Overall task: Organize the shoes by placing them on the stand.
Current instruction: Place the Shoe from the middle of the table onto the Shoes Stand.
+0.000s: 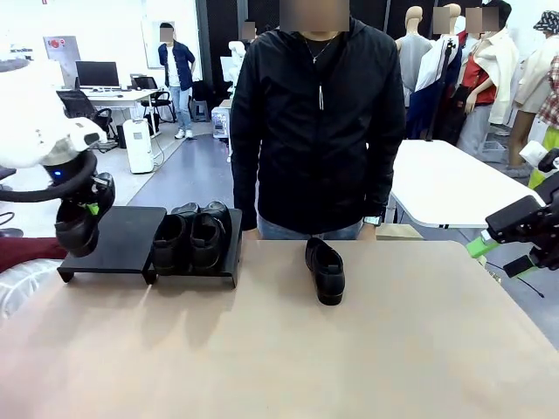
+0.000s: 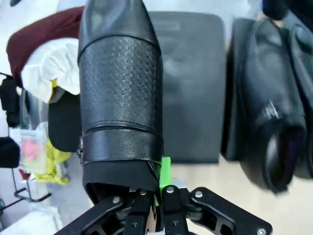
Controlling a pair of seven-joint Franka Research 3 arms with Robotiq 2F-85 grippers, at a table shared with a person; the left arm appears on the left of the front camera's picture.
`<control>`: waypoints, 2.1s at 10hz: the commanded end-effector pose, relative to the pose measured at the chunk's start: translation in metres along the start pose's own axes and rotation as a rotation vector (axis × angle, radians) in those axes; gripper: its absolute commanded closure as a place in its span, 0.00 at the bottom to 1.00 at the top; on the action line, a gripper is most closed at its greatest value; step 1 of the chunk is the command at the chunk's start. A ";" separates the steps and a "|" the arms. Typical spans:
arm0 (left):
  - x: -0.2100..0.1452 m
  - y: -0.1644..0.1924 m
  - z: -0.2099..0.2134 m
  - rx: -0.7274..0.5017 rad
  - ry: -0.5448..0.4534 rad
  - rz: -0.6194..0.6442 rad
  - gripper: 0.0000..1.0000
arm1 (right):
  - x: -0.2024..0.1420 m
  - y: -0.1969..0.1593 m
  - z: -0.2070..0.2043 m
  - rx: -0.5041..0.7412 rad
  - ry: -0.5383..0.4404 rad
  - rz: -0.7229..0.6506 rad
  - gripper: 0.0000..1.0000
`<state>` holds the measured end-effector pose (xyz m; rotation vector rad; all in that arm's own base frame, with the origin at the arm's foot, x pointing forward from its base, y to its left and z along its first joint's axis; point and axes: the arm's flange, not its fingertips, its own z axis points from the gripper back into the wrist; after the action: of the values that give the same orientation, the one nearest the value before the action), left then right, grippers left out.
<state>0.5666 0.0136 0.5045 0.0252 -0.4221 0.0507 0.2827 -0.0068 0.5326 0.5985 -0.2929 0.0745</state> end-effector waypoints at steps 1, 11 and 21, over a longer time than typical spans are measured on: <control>0.044 -0.006 -0.016 0.000 0.043 0.021 1.00 | 0.004 0.000 -0.001 0.012 -0.013 0.019 0.00; 0.074 0.013 -0.081 0.102 0.078 0.014 1.00 | 0.004 0.000 -0.001 0.012 -0.013 0.019 0.00; -0.022 0.013 0.057 -0.119 0.065 -0.217 0.00 | 0.004 0.000 -0.001 0.012 -0.013 0.019 0.00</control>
<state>0.5670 0.0139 0.5444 0.0105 -0.4159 -0.1054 0.2829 -0.0068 0.5324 0.5985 -0.2921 0.0741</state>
